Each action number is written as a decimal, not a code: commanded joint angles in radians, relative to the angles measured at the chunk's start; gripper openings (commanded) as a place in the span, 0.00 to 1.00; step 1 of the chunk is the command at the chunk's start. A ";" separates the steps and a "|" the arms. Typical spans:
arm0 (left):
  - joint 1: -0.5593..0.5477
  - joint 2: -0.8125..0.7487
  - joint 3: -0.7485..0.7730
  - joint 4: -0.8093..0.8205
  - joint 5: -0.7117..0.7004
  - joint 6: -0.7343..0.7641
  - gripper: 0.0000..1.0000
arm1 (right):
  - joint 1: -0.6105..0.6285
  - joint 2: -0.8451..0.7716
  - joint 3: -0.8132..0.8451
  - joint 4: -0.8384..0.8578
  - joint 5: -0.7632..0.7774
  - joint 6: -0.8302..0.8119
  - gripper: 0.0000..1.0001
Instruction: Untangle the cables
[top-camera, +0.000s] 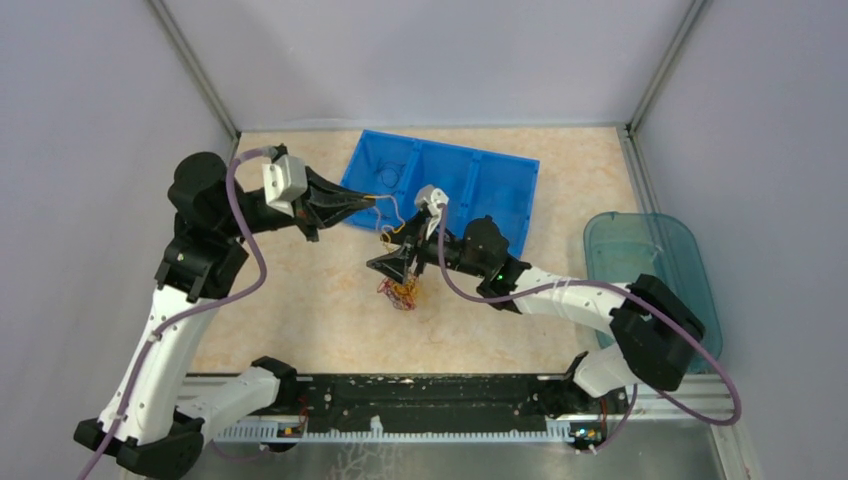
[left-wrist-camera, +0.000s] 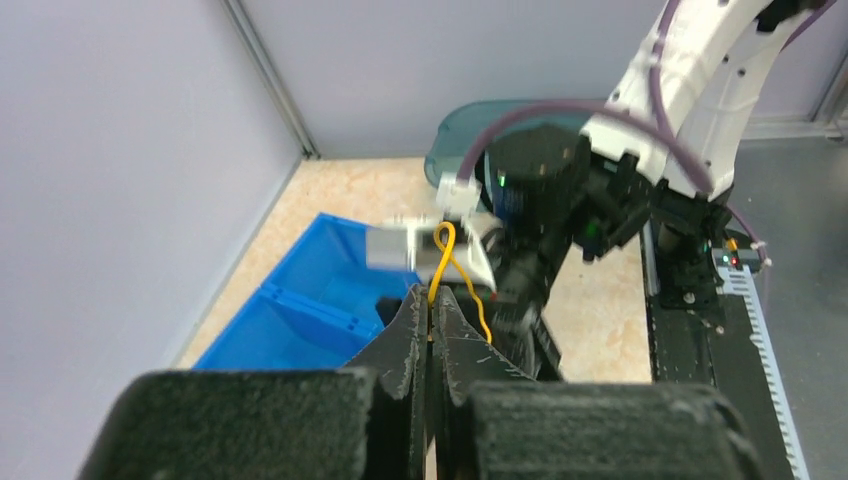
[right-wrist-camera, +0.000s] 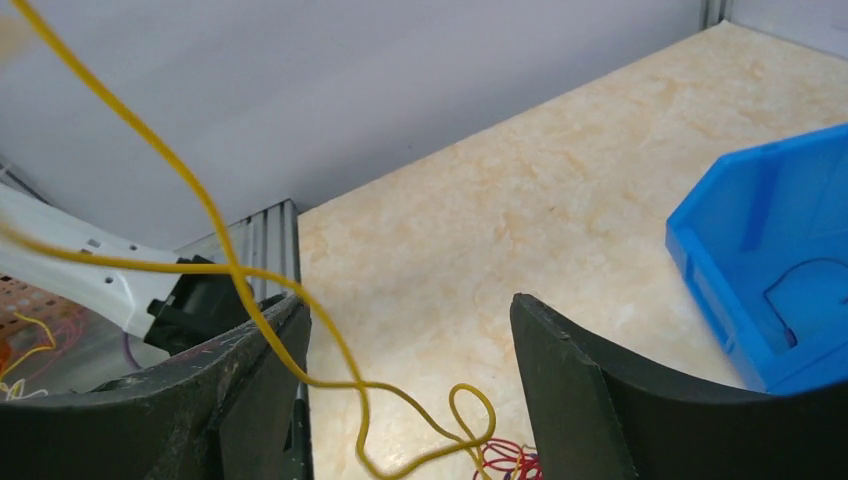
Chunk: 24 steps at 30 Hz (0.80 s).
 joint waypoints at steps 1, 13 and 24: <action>-0.004 0.019 0.088 0.090 0.026 -0.093 0.01 | 0.021 0.065 0.069 0.075 0.059 0.015 0.71; -0.004 0.075 0.261 0.173 -0.010 -0.162 0.01 | 0.041 0.161 -0.007 0.230 0.152 0.079 0.62; -0.005 0.121 0.401 0.282 -0.134 -0.155 0.00 | 0.083 0.235 -0.110 0.311 0.199 0.117 0.55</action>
